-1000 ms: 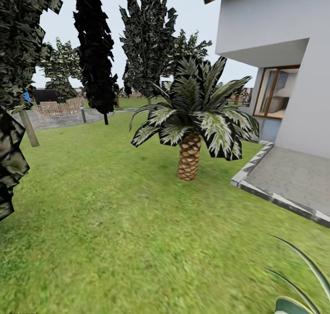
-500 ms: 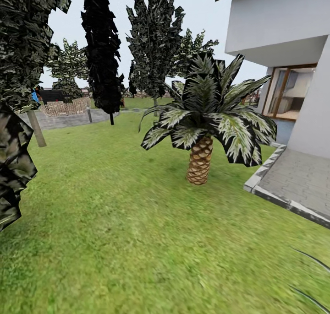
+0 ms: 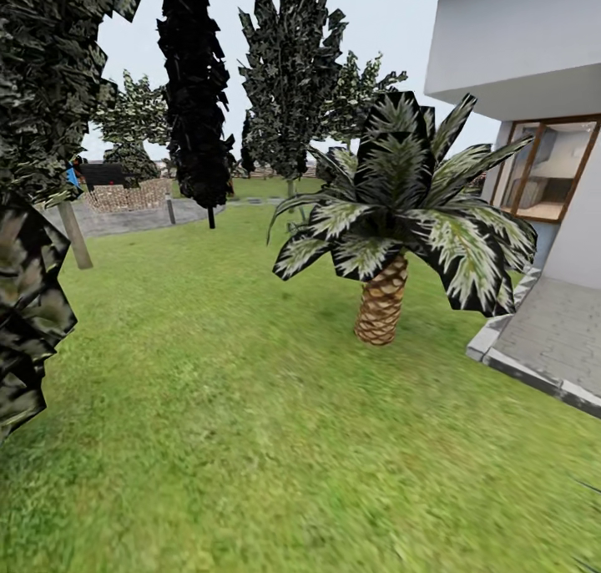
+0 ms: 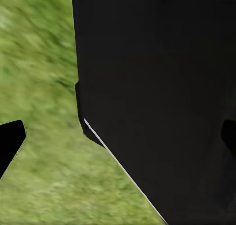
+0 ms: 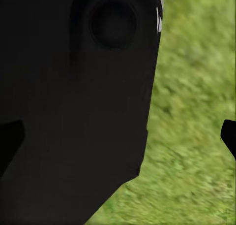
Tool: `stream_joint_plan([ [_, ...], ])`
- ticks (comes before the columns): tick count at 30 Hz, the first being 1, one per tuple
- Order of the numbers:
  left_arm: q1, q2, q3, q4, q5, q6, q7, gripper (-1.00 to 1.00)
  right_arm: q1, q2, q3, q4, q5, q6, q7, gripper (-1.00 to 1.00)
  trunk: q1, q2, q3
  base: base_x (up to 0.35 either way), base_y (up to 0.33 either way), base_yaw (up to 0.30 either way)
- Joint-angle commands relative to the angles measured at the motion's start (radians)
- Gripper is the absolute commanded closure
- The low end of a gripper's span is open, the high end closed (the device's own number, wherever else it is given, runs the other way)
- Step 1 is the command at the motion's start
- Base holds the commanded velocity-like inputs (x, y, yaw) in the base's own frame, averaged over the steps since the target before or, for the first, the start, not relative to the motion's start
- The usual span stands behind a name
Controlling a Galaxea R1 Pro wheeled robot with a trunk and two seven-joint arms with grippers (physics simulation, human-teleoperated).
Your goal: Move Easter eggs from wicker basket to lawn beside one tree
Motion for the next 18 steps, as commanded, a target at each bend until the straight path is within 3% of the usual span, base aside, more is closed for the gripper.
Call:
stream_joint_plan([
  [1,0.000,0.000,0.001,0.000,0.000,0.000,-0.004,-1.00,-0.001,0.000,0.000,0.001,0.008,0.001,0.000,-1.00,0.001,0.000,-0.001,0.265,0.212,0.236],
  [13,0.000,0.000,0.001,0.000,0.000,0.000,-0.004,-1.00,-0.001,0.000,0.000,0.001,0.008,0.001,-0.004,-1.00,0.001,0.000,-0.001,0.323,0.067,0.254],
  [18,0.000,-0.001,0.001,0.000,0.000,0.000,-0.004,-1.00,-0.001,0.000,0.000,0.002,0.008,-0.001,-0.004,-1.00,0.001,0.000,-0.001,0.337,0.001,0.057],
])
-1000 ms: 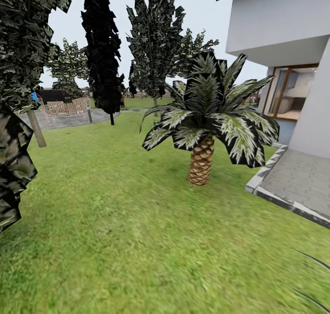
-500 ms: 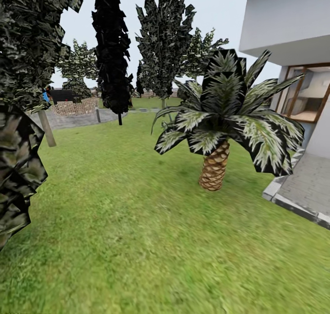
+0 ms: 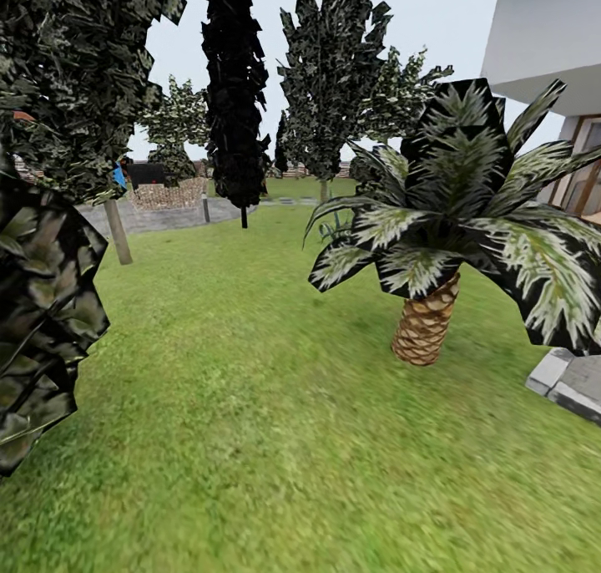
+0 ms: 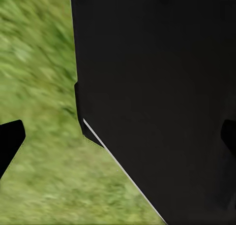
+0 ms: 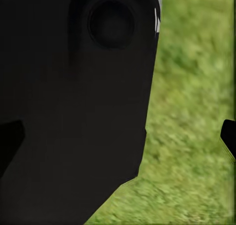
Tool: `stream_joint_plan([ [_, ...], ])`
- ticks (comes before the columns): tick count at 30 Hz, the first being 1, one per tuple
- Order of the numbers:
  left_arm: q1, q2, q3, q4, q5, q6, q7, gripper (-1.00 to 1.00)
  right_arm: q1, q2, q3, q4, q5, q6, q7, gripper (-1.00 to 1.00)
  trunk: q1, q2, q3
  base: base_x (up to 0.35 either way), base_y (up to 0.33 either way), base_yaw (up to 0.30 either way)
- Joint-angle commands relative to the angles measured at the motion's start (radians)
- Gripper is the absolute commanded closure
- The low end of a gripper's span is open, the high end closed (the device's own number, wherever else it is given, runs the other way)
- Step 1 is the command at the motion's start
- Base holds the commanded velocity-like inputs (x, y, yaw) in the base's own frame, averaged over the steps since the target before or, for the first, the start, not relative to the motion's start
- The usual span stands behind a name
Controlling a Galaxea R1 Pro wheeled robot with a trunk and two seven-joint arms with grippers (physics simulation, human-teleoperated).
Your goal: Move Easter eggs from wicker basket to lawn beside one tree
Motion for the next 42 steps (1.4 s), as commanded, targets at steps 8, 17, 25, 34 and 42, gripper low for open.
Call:
stream_joint_plan([
  [8,0.000,0.000,0.001,0.000,0.000,0.000,-0.003,-1.00,-0.001,-0.005,0.000,0.001,0.008,0.004,0.009,-1.00,0.001,0.000,-0.001,0.338,0.000,0.001],
  [17,0.000,-0.001,0.001,0.000,0.000,0.000,-0.003,-1.00,-0.001,-0.003,0.000,0.002,0.008,0.003,0.009,-1.00,0.001,0.000,-0.001,0.338,0.000,0.000],
  [25,0.000,0.000,0.001,0.000,0.000,0.000,-0.003,-1.00,-0.001,0.000,0.000,0.002,0.007,0.006,0.007,-1.00,0.001,0.000,-0.001,0.337,0.013,0.047],
  [34,0.000,0.000,0.001,0.000,0.000,0.001,-0.003,-1.00,-0.001,0.000,0.000,0.002,0.006,0.005,-0.001,-1.00,0.001,0.000,-0.001,0.321,0.135,0.251],
  [42,0.000,-0.002,0.001,0.000,0.000,0.000,-0.003,-1.00,-0.001,0.000,0.000,0.002,0.006,0.005,0.000,-1.00,0.001,0.000,-0.001,0.333,0.030,0.260],
])
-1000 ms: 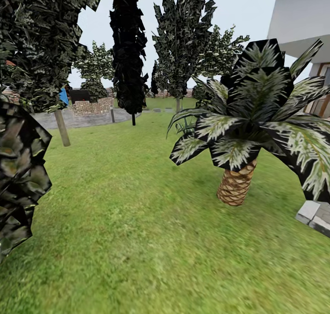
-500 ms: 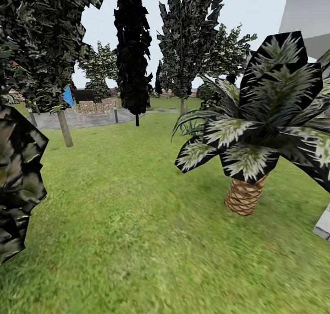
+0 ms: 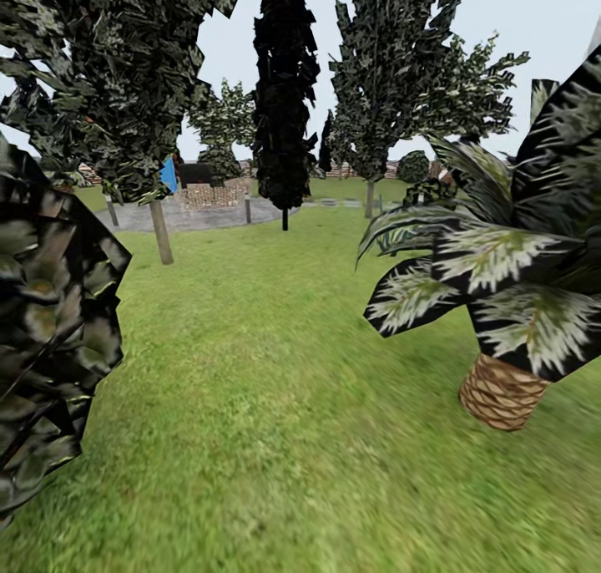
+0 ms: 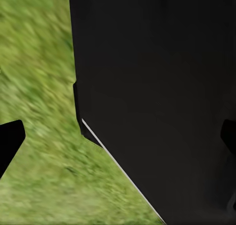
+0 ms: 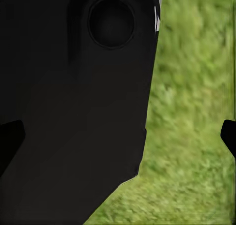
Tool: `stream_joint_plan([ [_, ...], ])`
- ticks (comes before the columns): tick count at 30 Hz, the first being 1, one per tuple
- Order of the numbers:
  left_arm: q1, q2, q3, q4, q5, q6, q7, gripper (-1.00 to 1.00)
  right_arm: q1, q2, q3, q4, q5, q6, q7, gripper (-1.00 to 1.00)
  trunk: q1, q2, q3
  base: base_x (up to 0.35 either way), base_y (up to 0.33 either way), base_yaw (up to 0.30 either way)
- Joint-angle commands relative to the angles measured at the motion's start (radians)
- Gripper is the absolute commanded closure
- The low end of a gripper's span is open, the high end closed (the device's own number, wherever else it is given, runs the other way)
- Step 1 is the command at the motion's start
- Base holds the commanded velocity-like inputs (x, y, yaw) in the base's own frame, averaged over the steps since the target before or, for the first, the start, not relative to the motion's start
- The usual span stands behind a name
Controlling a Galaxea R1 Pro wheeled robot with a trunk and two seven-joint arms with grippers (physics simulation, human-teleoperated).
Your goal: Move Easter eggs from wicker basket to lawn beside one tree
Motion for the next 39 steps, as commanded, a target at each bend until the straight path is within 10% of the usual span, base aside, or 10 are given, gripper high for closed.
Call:
stream_joint_plan([
  [1,0.000,0.000,0.001,0.000,0.000,0.000,-0.003,-1.00,-0.001,0.000,0.000,0.002,0.008,0.001,0.001,-1.00,0.001,0.000,-0.001,0.338,0.001,0.147],
  [11,0.000,0.000,0.001,0.000,0.000,0.000,-0.003,-1.00,-0.001,-0.004,0.000,0.001,0.011,-0.004,0.005,-1.00,0.001,0.000,-0.001,0.338,0.000,0.024],
  [22,0.009,0.042,0.010,-0.003,0.008,-0.001,-0.010,-1.00,-0.005,-0.064,0.002,0.002,0.007,-0.005,0.003,-1.00,0.001,0.000,-0.001,0.058,0.000,0.000],
  [39,0.009,0.044,0.008,-0.003,0.011,0.003,-0.013,-1.00,-0.004,-0.060,0.002,0.003,0.003,0.000,0.005,-1.00,0.001,0.000,-0.001,0.325,0.000,0.083],
])
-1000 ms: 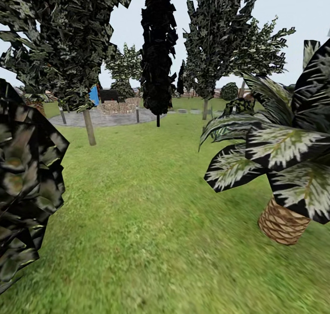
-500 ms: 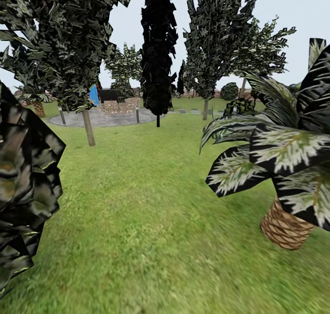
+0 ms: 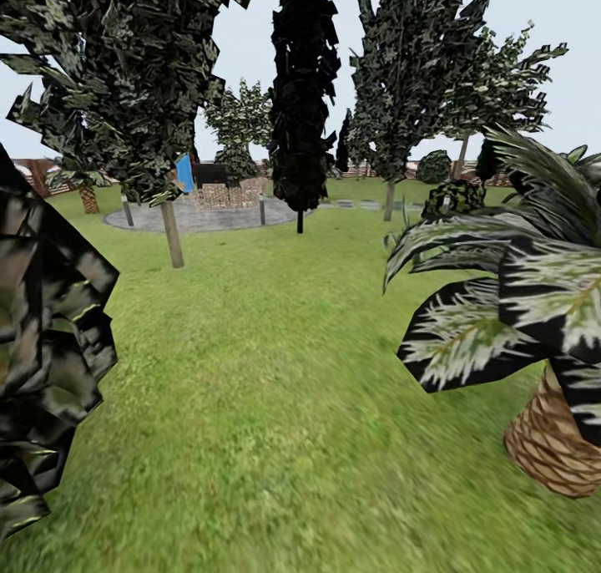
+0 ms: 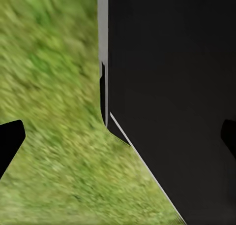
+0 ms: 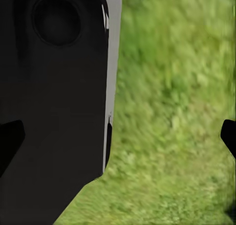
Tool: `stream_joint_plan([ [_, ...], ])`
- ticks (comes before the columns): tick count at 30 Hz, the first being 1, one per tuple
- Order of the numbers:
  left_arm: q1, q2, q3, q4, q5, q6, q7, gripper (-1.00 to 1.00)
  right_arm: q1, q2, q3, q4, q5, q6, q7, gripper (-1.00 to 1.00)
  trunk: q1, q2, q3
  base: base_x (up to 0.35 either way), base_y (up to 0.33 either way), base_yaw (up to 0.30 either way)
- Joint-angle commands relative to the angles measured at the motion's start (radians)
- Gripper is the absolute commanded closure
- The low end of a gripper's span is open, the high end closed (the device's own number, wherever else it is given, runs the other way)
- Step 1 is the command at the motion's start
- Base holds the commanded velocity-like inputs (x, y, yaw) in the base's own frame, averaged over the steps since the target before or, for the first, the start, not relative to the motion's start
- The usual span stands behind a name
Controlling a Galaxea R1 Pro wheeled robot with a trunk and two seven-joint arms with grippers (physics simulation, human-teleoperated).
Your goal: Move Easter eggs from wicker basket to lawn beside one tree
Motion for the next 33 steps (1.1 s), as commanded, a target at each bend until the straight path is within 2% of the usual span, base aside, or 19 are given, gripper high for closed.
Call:
stream_joint_plan([
  [1,0.000,0.000,0.001,-0.001,0.001,0.001,-0.004,-1.00,-0.001,0.000,0.000,0.002,0.007,0.001,0.001,-1.00,0.001,0.000,-0.001,0.338,0.000,0.249],
  [15,0.000,0.001,0.001,-0.001,0.002,0.001,-0.005,-1.00,-0.001,-0.003,0.001,0.002,0.012,0.001,-0.002,-1.00,0.001,0.000,-0.001,0.338,0.000,0.239],
  [33,0.000,0.001,0.001,-0.001,0.002,0.003,-0.005,-1.00,-0.001,-0.005,0.002,0.002,0.015,0.000,0.002,-1.00,0.001,0.000,-0.001,0.338,0.000,0.011],
])
